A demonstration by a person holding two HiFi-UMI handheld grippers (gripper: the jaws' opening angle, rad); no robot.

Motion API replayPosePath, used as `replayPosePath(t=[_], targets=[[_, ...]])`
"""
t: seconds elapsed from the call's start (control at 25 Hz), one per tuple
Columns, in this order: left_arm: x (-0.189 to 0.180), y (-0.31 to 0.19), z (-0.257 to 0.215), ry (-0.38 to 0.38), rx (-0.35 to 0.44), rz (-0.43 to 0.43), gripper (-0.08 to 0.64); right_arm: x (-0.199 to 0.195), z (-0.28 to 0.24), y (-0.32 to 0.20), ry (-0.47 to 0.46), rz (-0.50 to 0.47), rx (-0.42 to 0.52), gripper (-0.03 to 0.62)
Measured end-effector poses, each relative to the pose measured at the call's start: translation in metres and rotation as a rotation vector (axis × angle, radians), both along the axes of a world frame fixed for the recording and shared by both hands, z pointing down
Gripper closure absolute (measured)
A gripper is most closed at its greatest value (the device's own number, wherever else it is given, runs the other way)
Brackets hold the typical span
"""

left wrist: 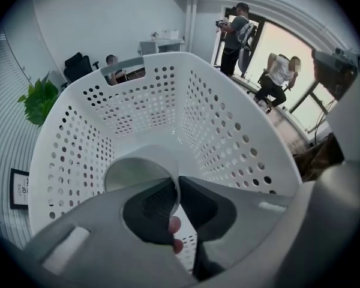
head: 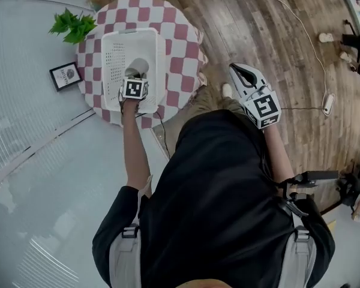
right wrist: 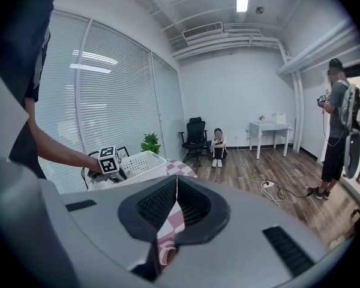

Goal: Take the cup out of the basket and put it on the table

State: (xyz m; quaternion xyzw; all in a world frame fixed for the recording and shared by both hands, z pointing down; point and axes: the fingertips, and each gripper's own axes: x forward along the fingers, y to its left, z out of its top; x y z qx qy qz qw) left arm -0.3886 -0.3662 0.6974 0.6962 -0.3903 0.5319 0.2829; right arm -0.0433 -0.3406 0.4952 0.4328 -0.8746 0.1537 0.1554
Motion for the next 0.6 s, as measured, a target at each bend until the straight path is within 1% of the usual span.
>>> replayPosePath(t=[0.32,0.48,0.6], targets=[[-0.008,-0.006,-0.018,0.012,0.073,-0.023,0.534,-0.026,0.005,-0.015,-0.010,-0.057,0.004,0.580],[-0.001,-0.003,-0.026,0.017,0.116,-0.019,0.534,-0.027,0.004,-0.014,-0.006,-0.077,0.009,0.580],[-0.001,-0.004,-0.036,0.012,0.151,-0.013,0.534,-0.030,-0.001,-0.018,-0.025,-0.077,0.011,0.580]])
